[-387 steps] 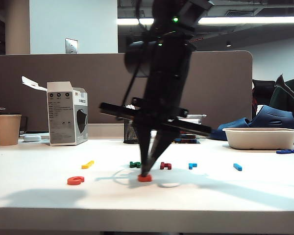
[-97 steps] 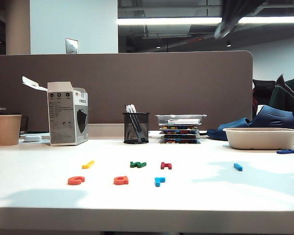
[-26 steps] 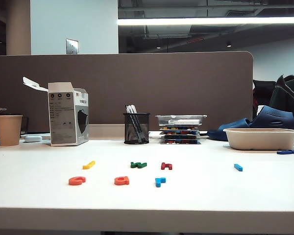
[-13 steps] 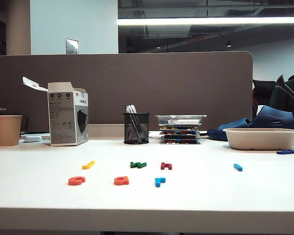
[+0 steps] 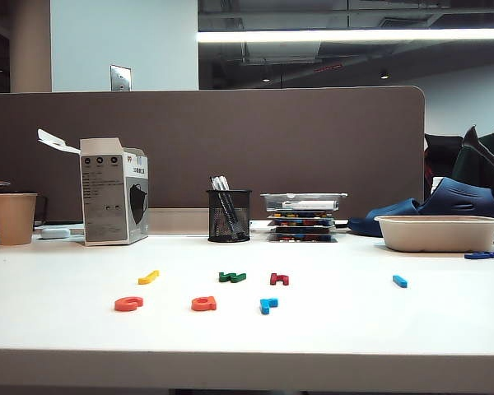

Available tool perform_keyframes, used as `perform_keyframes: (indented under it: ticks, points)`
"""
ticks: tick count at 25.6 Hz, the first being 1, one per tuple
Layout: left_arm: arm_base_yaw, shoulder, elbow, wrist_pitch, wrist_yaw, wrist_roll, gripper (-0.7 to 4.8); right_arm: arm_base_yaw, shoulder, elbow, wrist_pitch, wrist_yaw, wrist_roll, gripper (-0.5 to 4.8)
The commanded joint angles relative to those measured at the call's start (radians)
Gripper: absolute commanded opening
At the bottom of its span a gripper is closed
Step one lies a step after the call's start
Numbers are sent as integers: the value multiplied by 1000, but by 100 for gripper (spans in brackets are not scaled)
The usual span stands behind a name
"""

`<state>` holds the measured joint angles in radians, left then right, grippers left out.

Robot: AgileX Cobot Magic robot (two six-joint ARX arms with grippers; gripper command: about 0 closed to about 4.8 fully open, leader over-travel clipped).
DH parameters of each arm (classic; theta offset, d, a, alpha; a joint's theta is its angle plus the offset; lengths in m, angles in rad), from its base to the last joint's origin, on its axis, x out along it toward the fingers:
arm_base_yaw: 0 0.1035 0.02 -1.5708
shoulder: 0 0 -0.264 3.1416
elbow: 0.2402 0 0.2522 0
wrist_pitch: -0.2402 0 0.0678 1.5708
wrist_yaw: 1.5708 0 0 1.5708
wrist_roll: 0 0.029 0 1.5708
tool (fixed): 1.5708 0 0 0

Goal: Select the appropriate letters from the row of letter magnets placed on the table to arrange into the word "car".

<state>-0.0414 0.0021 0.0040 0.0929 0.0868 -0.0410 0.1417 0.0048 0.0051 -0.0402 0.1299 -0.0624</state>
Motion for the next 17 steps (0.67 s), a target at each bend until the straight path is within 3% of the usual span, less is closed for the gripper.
perform_keyframes:
  ticks: [1, 17]
  points:
    - [0, 0, 3, -6, 6, -4, -5, 1, -6, -5, 11, 2, -2, -6]
    - [0, 0, 3, -10, 6, -4, -5, 2, -6, -5, 11, 3, -2, -6]
